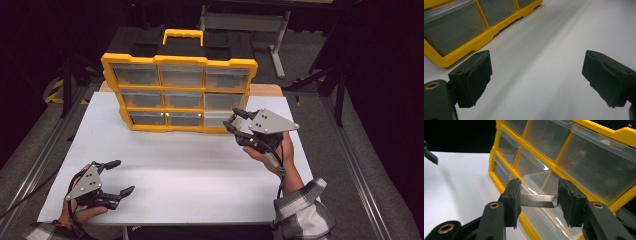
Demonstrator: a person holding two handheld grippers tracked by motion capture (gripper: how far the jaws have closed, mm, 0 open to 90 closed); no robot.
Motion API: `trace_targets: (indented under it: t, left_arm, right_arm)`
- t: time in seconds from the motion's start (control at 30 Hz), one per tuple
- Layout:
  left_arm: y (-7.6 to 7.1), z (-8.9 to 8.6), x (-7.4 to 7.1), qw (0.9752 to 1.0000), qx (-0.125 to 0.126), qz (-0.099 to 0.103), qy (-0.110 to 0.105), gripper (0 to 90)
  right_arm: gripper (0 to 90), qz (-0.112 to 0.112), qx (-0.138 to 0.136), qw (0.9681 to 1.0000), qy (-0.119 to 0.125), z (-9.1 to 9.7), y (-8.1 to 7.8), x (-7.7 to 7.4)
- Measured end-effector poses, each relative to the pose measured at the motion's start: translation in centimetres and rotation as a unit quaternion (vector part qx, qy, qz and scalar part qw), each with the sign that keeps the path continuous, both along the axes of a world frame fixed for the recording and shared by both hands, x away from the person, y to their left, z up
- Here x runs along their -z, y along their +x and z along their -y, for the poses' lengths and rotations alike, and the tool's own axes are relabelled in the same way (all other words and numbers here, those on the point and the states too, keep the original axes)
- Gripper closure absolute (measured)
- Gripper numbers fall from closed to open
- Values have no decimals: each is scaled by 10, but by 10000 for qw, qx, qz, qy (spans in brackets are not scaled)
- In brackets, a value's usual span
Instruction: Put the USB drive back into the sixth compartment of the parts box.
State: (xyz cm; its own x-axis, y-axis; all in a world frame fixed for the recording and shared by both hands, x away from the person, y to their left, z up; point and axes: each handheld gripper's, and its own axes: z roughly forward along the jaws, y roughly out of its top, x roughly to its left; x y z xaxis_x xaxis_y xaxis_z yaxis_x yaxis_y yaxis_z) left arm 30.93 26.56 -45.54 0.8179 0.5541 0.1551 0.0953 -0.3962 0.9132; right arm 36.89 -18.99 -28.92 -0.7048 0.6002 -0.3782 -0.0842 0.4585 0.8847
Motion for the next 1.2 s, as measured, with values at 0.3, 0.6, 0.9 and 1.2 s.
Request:
trace_targets:
  t: [0.3, 0.6, 0.9, 1.2]
  left_arm:
    - [0, 0, 0, 10000, 15, -12, -1, 103]
    - [1, 1, 1, 10000, 34, -30, 13, 103]
    - [1, 1, 1, 10000, 36, -38, 22, 103]
    - [1, 1, 2, 10000, 34, -49, 16, 103]
  right_arm:
    - [545, -100, 256, 9996, -51, 4, 21, -4]
    - [545, -219, 476, 9986, -121, 4, 41, -6]
    - [545, -361, 653, 9971, -177, 0, 57, -5]
    - [545, -481, 762, 9956, -275, -4, 68, -3]
